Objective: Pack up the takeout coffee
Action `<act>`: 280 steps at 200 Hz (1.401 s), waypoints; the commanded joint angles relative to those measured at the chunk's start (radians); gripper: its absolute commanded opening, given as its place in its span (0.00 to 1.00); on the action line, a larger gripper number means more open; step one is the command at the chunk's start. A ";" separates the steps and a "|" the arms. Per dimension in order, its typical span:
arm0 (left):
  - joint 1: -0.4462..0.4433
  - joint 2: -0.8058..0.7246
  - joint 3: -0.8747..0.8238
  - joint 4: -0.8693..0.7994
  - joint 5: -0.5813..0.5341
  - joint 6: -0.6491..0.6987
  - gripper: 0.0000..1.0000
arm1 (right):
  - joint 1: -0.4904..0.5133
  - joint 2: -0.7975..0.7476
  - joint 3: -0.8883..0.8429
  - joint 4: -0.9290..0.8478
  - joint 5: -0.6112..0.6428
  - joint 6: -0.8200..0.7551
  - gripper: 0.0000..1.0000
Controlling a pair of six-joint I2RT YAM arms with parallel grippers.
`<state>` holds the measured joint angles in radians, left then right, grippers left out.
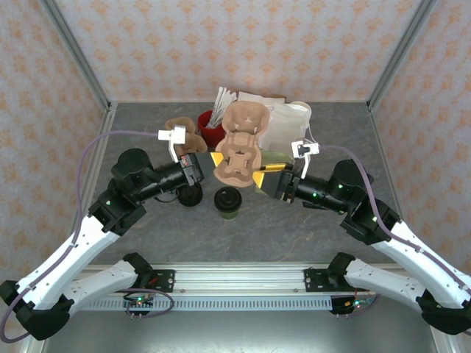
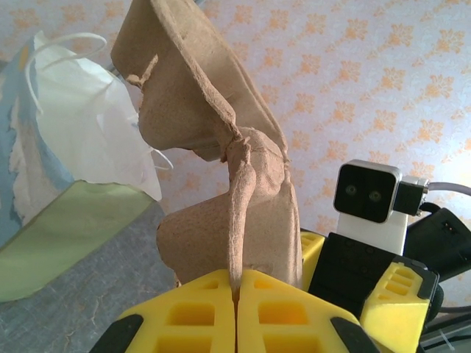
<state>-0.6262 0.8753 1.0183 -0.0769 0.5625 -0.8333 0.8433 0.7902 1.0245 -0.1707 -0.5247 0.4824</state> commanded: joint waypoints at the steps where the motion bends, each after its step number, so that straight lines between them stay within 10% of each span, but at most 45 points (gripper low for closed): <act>1: -0.010 0.001 0.032 0.049 0.011 0.027 0.07 | 0.001 -0.003 -0.004 0.055 -0.017 0.004 0.48; 51: -0.024 0.005 0.037 0.048 0.008 0.033 0.07 | 0.001 -0.003 -0.003 0.048 -0.008 0.005 0.33; 89: -0.043 0.011 0.047 0.025 -0.004 0.059 0.07 | 0.001 0.007 0.020 -0.003 0.020 0.003 0.00; 161: -0.052 0.042 0.291 -0.355 -0.088 0.359 0.63 | 0.001 -0.005 0.109 -0.245 0.107 -0.030 0.00; 280: -0.085 0.334 0.718 -0.793 0.045 1.169 0.61 | 0.000 0.047 0.255 -0.625 0.050 -0.030 0.00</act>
<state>-0.6945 1.1648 1.6848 -0.7547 0.5316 0.1062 0.8433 0.8330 1.2411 -0.7277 -0.4446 0.4694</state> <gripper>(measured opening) 0.606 0.041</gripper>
